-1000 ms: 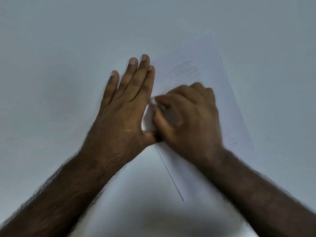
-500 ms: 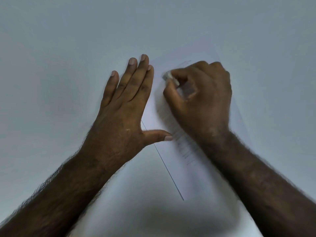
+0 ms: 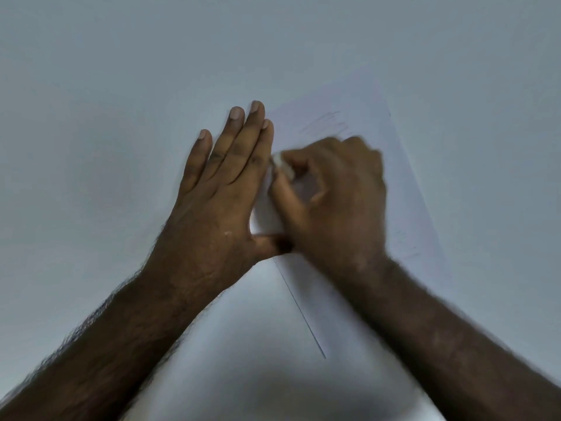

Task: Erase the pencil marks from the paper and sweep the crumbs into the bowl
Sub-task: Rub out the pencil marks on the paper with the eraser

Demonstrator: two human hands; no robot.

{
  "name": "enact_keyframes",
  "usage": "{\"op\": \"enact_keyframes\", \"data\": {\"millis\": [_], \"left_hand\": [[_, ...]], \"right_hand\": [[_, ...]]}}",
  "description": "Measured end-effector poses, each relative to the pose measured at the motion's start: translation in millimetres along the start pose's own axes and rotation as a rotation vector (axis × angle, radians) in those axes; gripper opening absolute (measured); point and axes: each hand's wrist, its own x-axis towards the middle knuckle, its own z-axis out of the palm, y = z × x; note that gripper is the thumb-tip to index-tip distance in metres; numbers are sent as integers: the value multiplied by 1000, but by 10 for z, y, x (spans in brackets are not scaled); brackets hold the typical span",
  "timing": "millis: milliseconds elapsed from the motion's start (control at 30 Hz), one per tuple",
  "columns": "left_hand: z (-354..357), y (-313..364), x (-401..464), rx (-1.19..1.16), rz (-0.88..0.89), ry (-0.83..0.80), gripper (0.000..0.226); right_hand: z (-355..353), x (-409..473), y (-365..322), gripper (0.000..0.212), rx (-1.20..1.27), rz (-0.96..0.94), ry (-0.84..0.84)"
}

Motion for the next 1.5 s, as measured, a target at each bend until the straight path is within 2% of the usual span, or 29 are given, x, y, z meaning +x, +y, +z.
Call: {"op": "enact_keyframes", "data": {"millis": [67, 100, 200, 300, 433, 467, 567, 667, 733, 833, 867, 967, 1033, 1100, 1200, 1267, 1333, 1500], "left_hand": [[11, -1, -7, 0, 11, 37, 106], [11, -5, -3, -1, 4, 25, 109], [-1, -25, 19, 32, 5, -43, 126], [-8, -28, 18, 45, 9, -49, 125], [16, -3, 0, 12, 14, 23, 100], [16, -5, 3, 15, 11, 21, 100], [-6, -23, 20, 35, 10, -58, 123], [-5, -35, 16, 54, 19, -70, 126], [-1, -21, 7, 22, 6, -59, 120], [17, 1, -3, 15, 14, 32, 90], [15, 0, -2, 15, 10, 25, 93], [-7, -32, 16, 40, 12, -64, 124], [-9, -39, 19, 68, 16, -80, 127], [-10, -14, 11, 39, 8, -67, 121], [5, 16, 0, 4, 6, 18, 92], [1, 0, 8, 21, 1, -20, 107], [-7, -25, 21, 52, 12, -66, 125], [-6, -23, 37, 86, 17, -65, 130]], "right_hand": [[-23, -105, -60, 8, 16, -67, -75], [-39, -73, -26, 6, 13, -77, -73], [-77, 204, 159, 6, -40, -15, 43], [-79, 248, 161, 8, -37, 51, 95], [-50, -117, -72, 8, 2, -74, -99], [-64, -114, -56, 8, -2, -92, -110], [-96, 161, 164, 10, -85, -33, 8], [-122, 303, 252, 10, -86, 54, 102], [-93, 128, 112, 11, -67, 9, 34], [-72, -155, -66, 10, -17, -118, -118], [-78, -132, -27, 9, -17, -120, -112], [-95, 174, 204, 6, -91, -24, 54], [-105, 276, 258, 8, -73, 35, 109], [-73, 156, 131, 10, -55, -7, 48], [-39, -125, -35, 11, -25, -153, -82], [-65, -50, 78, 11, -43, -150, -46], [-108, 143, 241, 10, -104, -70, 57], [-173, 256, 431, 14, -70, 49, 128]]}}
